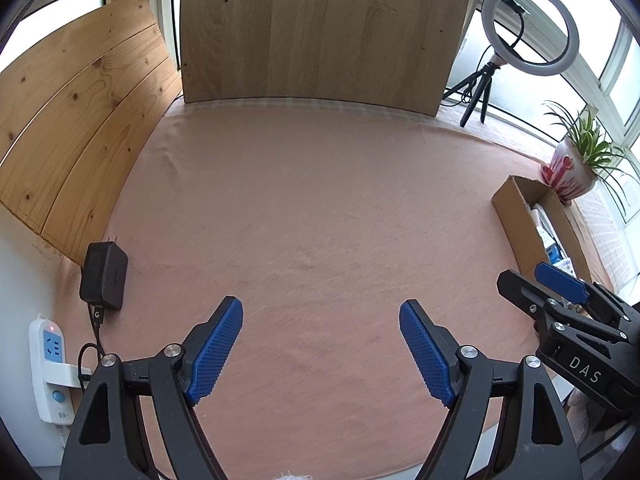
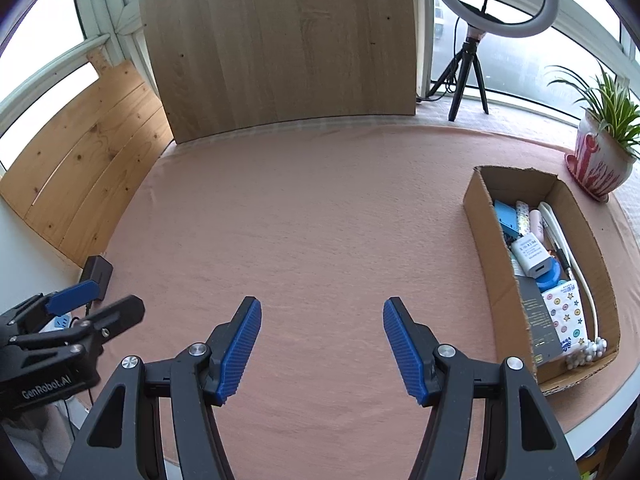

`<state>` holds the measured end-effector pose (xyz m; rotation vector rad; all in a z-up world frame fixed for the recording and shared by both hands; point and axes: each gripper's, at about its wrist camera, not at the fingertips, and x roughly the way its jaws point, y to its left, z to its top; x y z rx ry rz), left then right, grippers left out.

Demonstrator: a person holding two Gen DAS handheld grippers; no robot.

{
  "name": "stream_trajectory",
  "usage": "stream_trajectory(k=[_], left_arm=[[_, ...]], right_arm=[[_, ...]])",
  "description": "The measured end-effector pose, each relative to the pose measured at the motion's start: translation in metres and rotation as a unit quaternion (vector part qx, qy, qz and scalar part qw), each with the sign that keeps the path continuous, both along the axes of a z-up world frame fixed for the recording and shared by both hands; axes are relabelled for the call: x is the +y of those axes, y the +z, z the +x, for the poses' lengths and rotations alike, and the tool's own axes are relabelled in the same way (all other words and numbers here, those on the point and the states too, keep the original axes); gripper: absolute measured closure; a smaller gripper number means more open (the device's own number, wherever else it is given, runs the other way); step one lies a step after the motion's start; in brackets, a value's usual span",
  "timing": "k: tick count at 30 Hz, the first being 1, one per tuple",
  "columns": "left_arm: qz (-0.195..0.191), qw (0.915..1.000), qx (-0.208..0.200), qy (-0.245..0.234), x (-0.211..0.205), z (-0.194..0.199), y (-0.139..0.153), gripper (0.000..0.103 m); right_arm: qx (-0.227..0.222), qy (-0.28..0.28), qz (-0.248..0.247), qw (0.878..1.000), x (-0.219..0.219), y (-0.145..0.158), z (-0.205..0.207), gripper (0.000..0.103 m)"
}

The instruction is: Organize objects

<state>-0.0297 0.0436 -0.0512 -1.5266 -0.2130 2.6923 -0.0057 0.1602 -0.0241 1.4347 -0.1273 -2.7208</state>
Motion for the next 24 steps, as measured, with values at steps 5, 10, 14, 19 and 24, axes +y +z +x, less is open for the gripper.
stream_trajectory(k=[5, 10, 14, 19, 24], left_arm=[[-0.006, 1.0000, -0.001, 0.008, -0.008, -0.001, -0.003, 0.020], [0.000, 1.0000, 0.002, 0.009, -0.009, -0.003, -0.002, 0.020], [0.002, 1.0000, 0.004, 0.006, -0.007, -0.005, -0.001, 0.020], [0.003, 1.0000, 0.004, 0.005, -0.006, -0.007, -0.002, 0.020], [0.001, 1.0000, 0.002, 0.003, -0.004, -0.008, -0.002, 0.020]], right_arm=[[-0.005, 0.006, -0.001, 1.000, -0.010, -0.004, -0.001, 0.043], [-0.012, 0.007, 0.000, 1.000, -0.013, -0.006, -0.001, 0.043], [-0.009, 0.006, 0.006, 1.000, -0.012, -0.003, -0.002, 0.043], [-0.008, 0.004, 0.008, 1.000, -0.008, -0.002, -0.003, 0.043], [-0.011, 0.004, 0.006, 1.000, -0.007, -0.003, -0.004, 0.043]])
